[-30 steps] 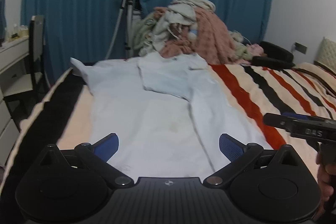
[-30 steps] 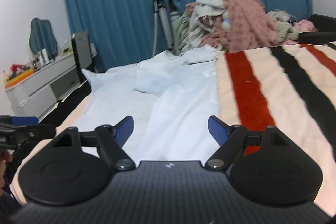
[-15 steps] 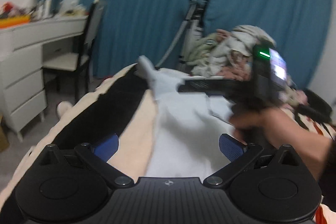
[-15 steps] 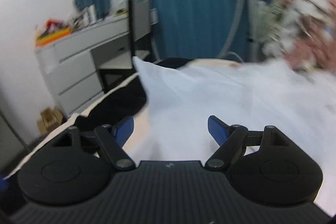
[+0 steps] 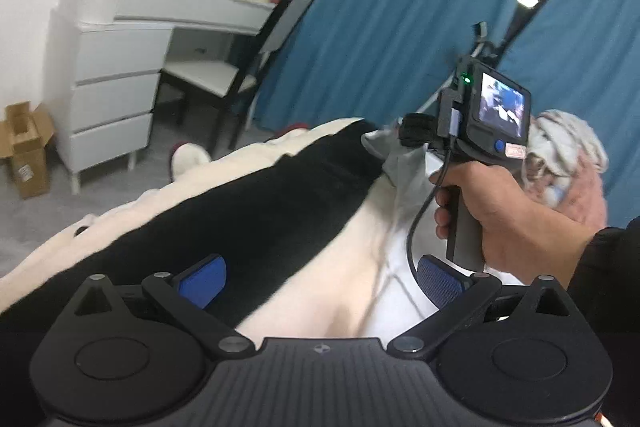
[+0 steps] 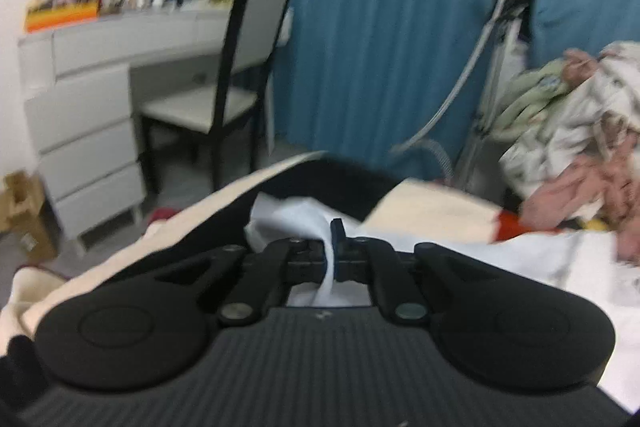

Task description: Fold clothes

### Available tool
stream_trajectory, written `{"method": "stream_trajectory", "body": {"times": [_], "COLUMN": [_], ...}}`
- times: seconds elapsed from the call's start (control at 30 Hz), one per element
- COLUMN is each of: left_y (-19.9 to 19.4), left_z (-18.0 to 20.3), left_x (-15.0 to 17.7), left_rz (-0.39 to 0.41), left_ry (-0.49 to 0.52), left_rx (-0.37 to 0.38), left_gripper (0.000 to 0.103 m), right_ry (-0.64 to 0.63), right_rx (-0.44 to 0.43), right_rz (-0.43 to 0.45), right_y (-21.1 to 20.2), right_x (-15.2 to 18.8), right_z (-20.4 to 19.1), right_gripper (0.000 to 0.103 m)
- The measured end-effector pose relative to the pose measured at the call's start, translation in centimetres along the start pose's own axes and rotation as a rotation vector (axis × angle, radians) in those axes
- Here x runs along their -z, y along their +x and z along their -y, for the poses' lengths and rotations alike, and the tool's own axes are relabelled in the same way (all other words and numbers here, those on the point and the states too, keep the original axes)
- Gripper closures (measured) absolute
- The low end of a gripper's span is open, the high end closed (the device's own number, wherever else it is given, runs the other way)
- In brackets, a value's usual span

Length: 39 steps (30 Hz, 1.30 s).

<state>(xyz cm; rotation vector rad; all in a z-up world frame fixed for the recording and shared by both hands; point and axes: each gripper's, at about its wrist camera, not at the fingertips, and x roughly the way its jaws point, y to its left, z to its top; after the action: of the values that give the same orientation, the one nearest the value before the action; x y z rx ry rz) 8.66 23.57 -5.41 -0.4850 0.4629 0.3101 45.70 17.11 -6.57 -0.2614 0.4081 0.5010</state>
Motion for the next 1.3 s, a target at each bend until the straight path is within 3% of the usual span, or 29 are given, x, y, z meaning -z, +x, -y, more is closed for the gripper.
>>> {"method": "stream_trajectory", "body": {"times": [0.2, 0.37, 0.57, 0.67, 0.73, 0.77, 0.83, 0.87, 0.9, 1.07, 1.3], "left_y": [-3.2, -5.2, -3.2, -1.8, -1.0, -0.6, 0.1, 0.2, 0.3, -0.2, -2.5], "left_z": [0.3, 1.8, 3.8, 4.6, 5.3, 5.6, 6.5, 6.8, 7.1, 8.2, 9.2], "left_x": [0.1, 0.8, 2.2, 2.9, 3.4, 3.6, 4.0, 4.1, 4.2, 5.0, 5.9], "left_rz": [0.094, 0.118, 0.036, 0.012, 0.008, 0.006, 0.005, 0.004, 0.004, -0.003, -0.018], "left_ry": [0.008, 0.053, 0.129, 0.149, 0.172, 0.185, 0.219, 0.233, 0.245, 0.298, 0.357], "left_rx": [0.116, 0.191, 0.25, 0.262, 0.262, 0.261, 0.261, 0.266, 0.273, 0.302, 0.366], "left_gripper": [0.0, 0.0, 0.0, 0.0, 0.0, 0.0, 0.0, 0.0, 0.0, 0.0, 0.0], "right_ry": [0.159, 0.419, 0.744, 0.805, 0.801, 0.788, 0.756, 0.737, 0.716, 0.627, 0.545], "right_rx": [0.155, 0.362, 0.587, 0.564, 0.504, 0.481, 0.426, 0.401, 0.379, 0.337, 0.298], "right_rz": [0.194, 0.286, 0.219, 0.175, 0.12, 0.09, 0.064, 0.075, 0.086, 0.103, 0.159], "right_y": [-7.9, -13.9, -16.6, -16.0, -15.2, -14.9, -14.6, -14.9, -15.2, -19.3, -30.5], "right_x": [1.1, 5.1, 13.8, 17.5, 18.7, 19.1, 19.3, 18.9, 18.6, 16.5, 15.0], "right_z": [9.0, 18.8, 29.9, 32.6, 33.0, 33.0, 32.4, 31.9, 31.3, 28.0, 22.0], "right_gripper": [0.099, 0.099, 0.099, 0.096, 0.095, 0.09, 0.056, 0.029, 0.019, 0.02, 0.02]}}
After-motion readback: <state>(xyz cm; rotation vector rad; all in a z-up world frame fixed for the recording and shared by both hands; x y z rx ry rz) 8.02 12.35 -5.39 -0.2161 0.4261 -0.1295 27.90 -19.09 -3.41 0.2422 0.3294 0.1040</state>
